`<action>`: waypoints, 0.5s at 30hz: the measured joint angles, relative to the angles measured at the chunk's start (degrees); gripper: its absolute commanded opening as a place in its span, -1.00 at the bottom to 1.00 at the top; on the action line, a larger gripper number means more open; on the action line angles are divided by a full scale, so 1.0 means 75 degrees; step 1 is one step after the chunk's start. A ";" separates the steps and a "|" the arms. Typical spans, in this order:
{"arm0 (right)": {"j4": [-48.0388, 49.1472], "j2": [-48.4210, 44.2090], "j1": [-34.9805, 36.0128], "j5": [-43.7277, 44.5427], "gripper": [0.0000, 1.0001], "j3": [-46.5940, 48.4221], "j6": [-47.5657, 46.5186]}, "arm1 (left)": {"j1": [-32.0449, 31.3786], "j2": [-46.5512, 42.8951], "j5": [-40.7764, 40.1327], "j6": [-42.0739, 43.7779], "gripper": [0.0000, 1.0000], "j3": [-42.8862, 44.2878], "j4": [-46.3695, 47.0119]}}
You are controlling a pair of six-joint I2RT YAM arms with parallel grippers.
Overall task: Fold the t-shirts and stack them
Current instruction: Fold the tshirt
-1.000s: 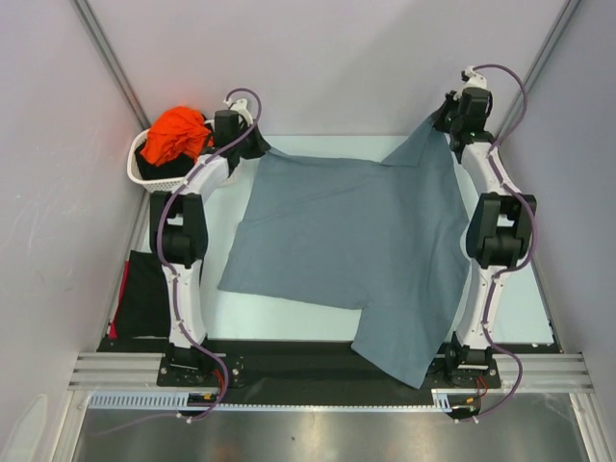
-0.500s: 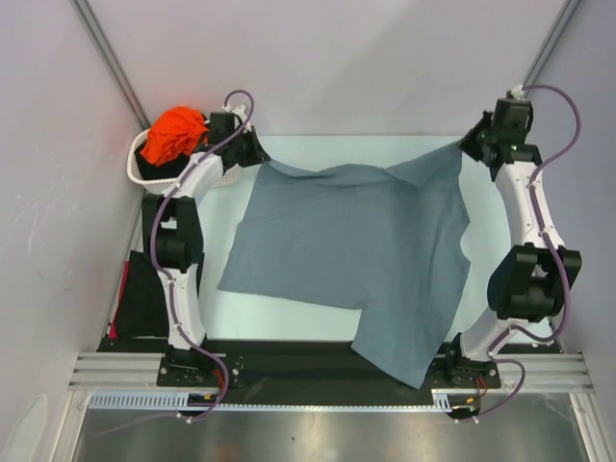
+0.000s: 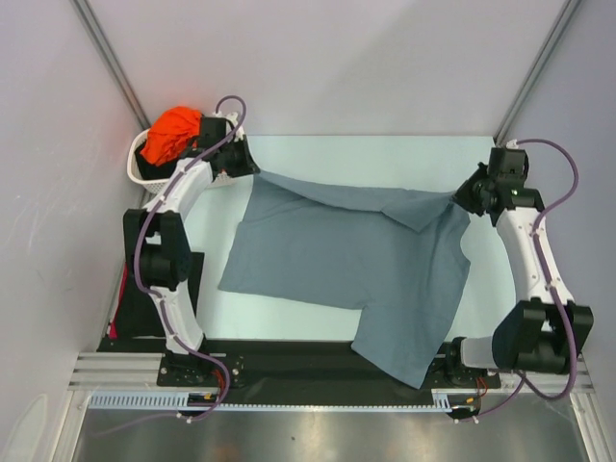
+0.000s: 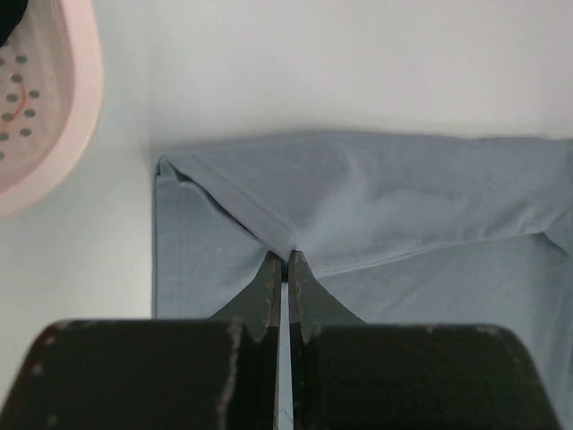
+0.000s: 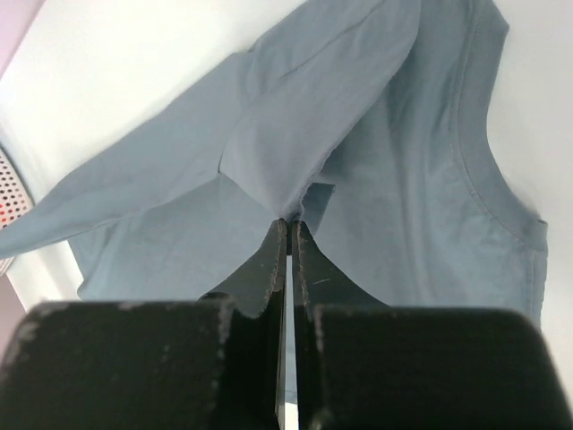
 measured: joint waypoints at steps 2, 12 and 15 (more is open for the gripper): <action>-0.0044 -0.0411 0.0017 0.0012 -1.00 -0.0227 0.0000 | 0.0000 -0.0143 -0.0157 0.0038 -0.99 -0.0213 -0.0079; -0.0251 -0.0906 0.0029 0.0003 -1.00 -0.1160 -0.0070 | 0.0015 0.0070 -0.0682 0.0256 -0.99 -0.0356 -0.0799; -0.0291 -0.0828 0.0029 0.0009 -1.00 -0.1166 -0.0134 | 0.0017 0.0251 -0.0836 0.0326 -0.99 -0.0356 -0.0880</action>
